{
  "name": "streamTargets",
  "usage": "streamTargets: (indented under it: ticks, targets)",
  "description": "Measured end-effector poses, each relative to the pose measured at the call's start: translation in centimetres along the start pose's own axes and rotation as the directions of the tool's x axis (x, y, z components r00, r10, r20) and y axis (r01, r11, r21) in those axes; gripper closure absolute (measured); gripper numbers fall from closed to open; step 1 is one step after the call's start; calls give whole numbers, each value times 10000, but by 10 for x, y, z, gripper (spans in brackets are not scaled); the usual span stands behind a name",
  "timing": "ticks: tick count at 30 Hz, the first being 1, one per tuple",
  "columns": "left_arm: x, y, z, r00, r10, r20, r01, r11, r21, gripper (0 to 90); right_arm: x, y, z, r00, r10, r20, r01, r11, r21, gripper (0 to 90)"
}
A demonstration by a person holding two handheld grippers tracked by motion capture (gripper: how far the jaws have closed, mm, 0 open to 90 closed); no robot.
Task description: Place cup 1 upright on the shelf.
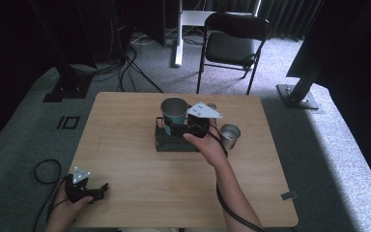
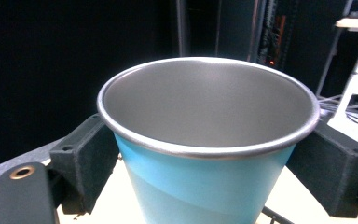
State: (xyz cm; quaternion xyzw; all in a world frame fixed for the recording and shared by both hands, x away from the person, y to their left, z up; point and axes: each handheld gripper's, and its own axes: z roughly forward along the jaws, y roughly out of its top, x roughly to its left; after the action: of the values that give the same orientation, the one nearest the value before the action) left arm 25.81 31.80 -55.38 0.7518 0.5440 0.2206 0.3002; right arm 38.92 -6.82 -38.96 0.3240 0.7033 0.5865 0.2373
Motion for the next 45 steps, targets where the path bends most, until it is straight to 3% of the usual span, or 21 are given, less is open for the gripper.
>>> streamTargets:
  ticks: [8,20,31,34,45]
  targets:
    - [0,0,0,10000,24,-12,-24,10000,2,23,-4,-11,23,9928,592,1044,-613,9980,166,128]
    - [0,0,0,10000,13,-9,-13,10000,-1,23,0,-38,55,9798,579,1913,-693,9961,538,129]
    - [0,0,0,10000,-10,-1,10,10000,-7,23,5,-61,71,9758,551,2116,-737,9940,811,128]
    - [0,0,0,10000,-7,-2,7,10000,-4,23,5,-65,73,9754,707,2089,-883,9932,761,128]
    - [0,0,0,10000,-10,1,10,10000,-5,23,6,-74,73,9761,608,2087,-766,9947,688,128]
